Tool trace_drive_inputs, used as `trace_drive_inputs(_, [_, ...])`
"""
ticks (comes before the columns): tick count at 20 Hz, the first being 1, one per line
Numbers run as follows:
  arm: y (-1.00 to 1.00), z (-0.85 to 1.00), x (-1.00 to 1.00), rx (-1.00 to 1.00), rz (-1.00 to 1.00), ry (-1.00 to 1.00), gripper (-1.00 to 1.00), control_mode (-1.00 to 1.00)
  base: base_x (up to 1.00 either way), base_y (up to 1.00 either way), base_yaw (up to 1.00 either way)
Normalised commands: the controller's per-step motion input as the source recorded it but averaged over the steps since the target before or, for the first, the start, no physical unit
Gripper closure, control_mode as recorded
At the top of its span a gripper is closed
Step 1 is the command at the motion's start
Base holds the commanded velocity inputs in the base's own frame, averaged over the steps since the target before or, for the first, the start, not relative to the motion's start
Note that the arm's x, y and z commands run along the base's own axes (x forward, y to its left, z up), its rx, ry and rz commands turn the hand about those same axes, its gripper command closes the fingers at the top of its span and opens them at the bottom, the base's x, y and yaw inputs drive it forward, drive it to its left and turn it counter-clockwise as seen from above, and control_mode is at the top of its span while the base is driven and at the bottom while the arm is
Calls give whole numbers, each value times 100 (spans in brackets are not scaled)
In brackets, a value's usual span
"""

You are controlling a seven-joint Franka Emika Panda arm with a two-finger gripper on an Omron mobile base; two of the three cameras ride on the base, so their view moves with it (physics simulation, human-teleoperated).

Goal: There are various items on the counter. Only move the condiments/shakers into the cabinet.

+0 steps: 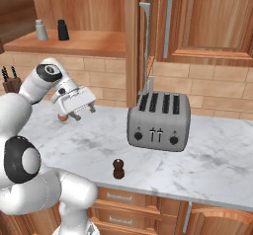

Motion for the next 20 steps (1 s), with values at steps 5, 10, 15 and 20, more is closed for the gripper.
trace_drive_inputs(5, [-25,-72,0,-19,-19,0,-100,-100,0,0,0])
trace_drive_inputs(10, [-30,-44,-6,-13,-9,1,-100,-100,0,0,0])
trace_drive_inputs(15, [-32,-25,-30,-3,-4,0,-100,-100,0,0,0])
trace_drive_inputs(20, [-25,-25,-61,0,-8,0,-100,-100,0,0,0])
